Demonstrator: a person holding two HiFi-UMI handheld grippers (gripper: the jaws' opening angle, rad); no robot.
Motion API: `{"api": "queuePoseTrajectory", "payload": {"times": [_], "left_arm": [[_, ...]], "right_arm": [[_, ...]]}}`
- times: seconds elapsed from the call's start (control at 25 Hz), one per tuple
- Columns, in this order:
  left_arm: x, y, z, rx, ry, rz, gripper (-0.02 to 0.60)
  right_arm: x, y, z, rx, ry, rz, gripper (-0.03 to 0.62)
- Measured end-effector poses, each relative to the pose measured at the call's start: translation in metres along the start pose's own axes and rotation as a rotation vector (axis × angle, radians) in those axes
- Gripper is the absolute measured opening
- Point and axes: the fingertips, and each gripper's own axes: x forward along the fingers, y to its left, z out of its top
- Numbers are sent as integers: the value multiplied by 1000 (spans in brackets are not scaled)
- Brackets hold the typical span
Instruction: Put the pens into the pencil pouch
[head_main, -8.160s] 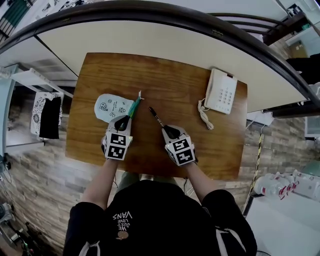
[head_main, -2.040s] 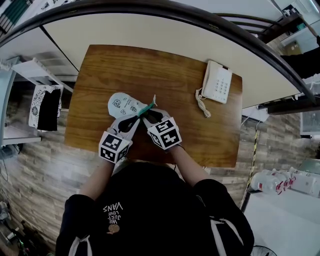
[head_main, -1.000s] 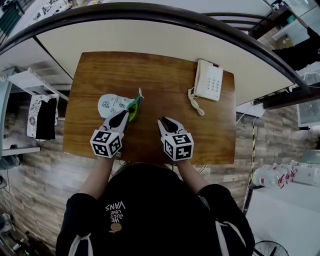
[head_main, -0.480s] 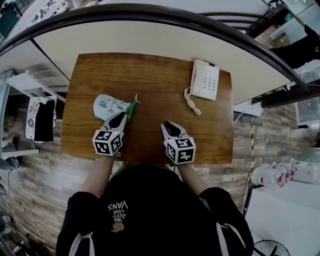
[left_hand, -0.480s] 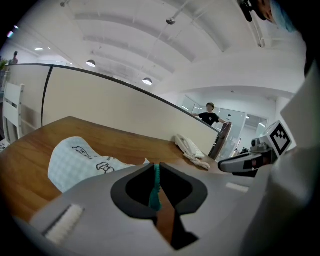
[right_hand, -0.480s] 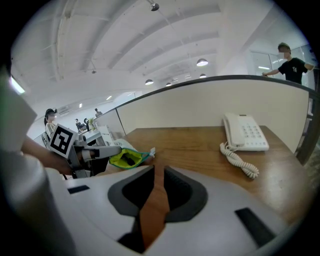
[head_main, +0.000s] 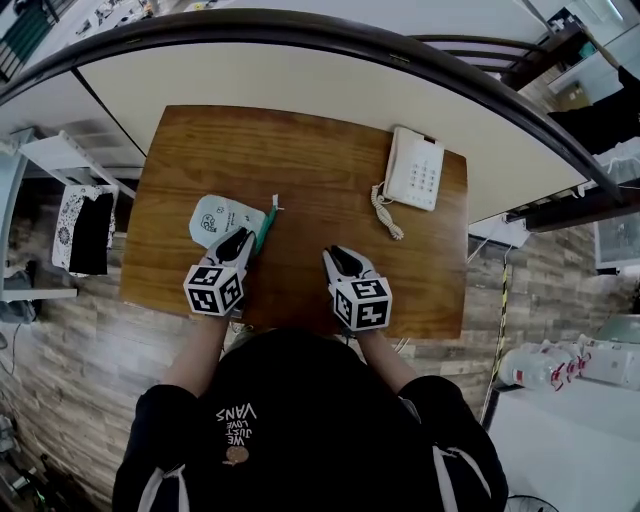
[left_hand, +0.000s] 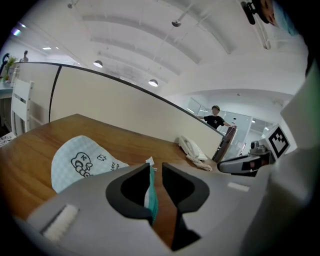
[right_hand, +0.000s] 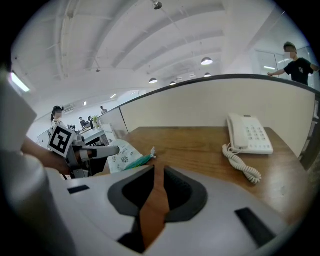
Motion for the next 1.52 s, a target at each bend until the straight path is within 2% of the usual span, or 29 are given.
{"api": "queuePoseTrajectory", "payload": {"times": [0.32,0.72,1.08,1.28,1.52], "left_arm": [[-15,7,6,-13,-39,45,64],[-45,18,40,6,-119,74,64],[-79,27,69,93,-195,85,32],[-92,30,77,148,-206,98,11],[-97,30,75,165,-197,89,11]], "right_arm": [[8,7,4,-23,1,37,67],[20,34,26,-55,-33,90,48],[26,65,58,-84,-100,117,30],[26,81,65,-94,-117,132,21],[28,92,65,-111,-120,129,14]]}}
